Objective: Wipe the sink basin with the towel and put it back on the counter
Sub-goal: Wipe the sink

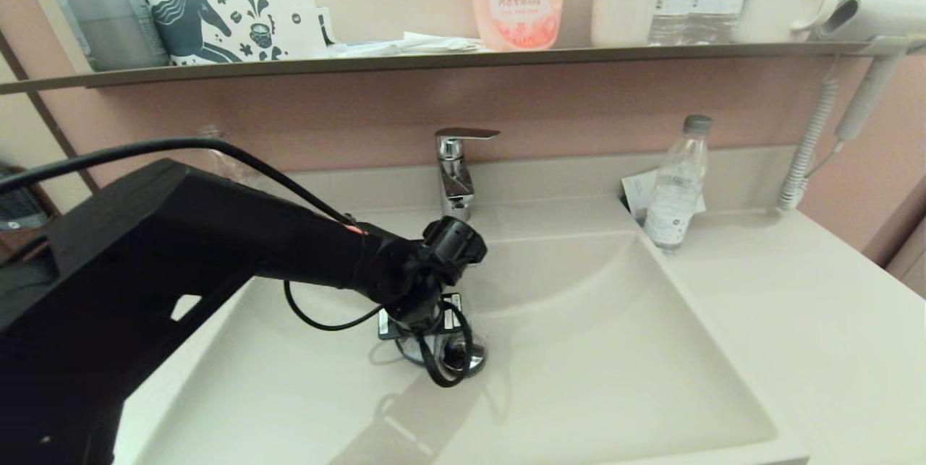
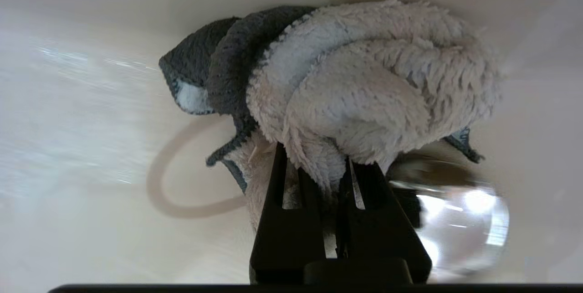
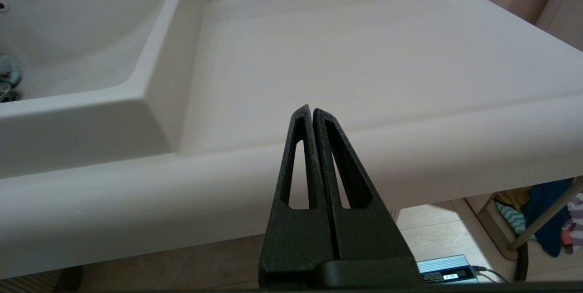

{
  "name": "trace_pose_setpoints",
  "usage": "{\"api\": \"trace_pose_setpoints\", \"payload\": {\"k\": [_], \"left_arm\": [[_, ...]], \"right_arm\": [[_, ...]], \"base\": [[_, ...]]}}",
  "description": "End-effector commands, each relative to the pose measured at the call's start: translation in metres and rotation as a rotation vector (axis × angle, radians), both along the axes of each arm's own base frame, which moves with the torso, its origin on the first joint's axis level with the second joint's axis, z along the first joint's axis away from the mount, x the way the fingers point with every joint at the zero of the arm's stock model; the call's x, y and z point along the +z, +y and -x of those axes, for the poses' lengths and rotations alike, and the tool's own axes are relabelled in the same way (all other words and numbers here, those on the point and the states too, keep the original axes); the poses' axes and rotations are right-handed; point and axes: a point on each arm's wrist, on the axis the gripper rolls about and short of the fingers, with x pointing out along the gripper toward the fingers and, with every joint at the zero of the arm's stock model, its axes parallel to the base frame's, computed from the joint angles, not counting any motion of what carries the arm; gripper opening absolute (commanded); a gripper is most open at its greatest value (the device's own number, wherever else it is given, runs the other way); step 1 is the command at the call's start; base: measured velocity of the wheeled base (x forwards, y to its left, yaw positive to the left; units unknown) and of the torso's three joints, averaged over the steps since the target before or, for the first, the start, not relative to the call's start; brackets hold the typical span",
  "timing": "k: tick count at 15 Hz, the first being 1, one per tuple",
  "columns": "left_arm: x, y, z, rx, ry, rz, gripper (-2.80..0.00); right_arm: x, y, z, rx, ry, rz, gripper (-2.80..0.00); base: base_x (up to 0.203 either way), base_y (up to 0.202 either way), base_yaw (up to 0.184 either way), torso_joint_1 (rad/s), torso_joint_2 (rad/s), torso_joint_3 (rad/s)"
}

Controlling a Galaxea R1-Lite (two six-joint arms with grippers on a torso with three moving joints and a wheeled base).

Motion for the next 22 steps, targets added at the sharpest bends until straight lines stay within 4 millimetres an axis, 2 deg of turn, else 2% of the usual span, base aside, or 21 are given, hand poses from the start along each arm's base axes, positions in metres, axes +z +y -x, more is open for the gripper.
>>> {"api": "trace_pose_setpoints", "payload": {"k": [1,7,11,13,16,18,21,22], "left_arm": [[-0.003,-0.025,0.0,0.003,0.011,0.015,-2.8],[0.012,-0.082,0.016,-0.055,-0.031,0.063,-2.8],[-0.015,-0.118,0.022,-0.107,-0.034,-0.007,-2.8],[-0.02,-0.125,0.018,-0.131,-0.073,0.007,-2.8],[-0.015,-0.131,0.015,-0.144,-0.142,0.043,-2.8],[-0.008,-0.137,0.022,-0.172,-0.159,0.054,-2.8],[-0.006,-0.135,0.06,-0.231,0.048,-0.029,-2.8],[0.002,-0.133,0.071,-0.23,0.095,-0.021,-2.8]], "right_arm": [[0.0,0.0,0.0,0.0,0.001,0.0,-2.8],[0.0,0.0,0.0,0.0,0.001,0.0,-2.8],[0.0,0.0,0.0,0.0,0.001,0.0,-2.8],[0.0,0.0,0.0,0.0,0.001,0.0,-2.8],[0.0,0.0,0.0,0.0,0.001,0.0,-2.8],[0.0,0.0,0.0,0.0,0.001,0.0,-2.8],[0.0,0.0,0.0,0.0,0.001,0.0,-2.8],[0.0,0.0,0.0,0.0,0.001,0.0,-2.8]], "base": [[0.0,0.0,0.0,0.0,0.0,0.0],[0.0,0.0,0.0,0.0,0.0,0.0],[0.0,0.0,0.0,0.0,0.0,0.0],[0.0,0.0,0.0,0.0,0.0,0.0],[0.0,0.0,0.0,0.0,0.0,0.0],[0.0,0.0,0.0,0.0,0.0,0.0],[0.0,0.0,0.0,0.0,0.0,0.0],[0.0,0.0,0.0,0.0,0.0,0.0]]}}
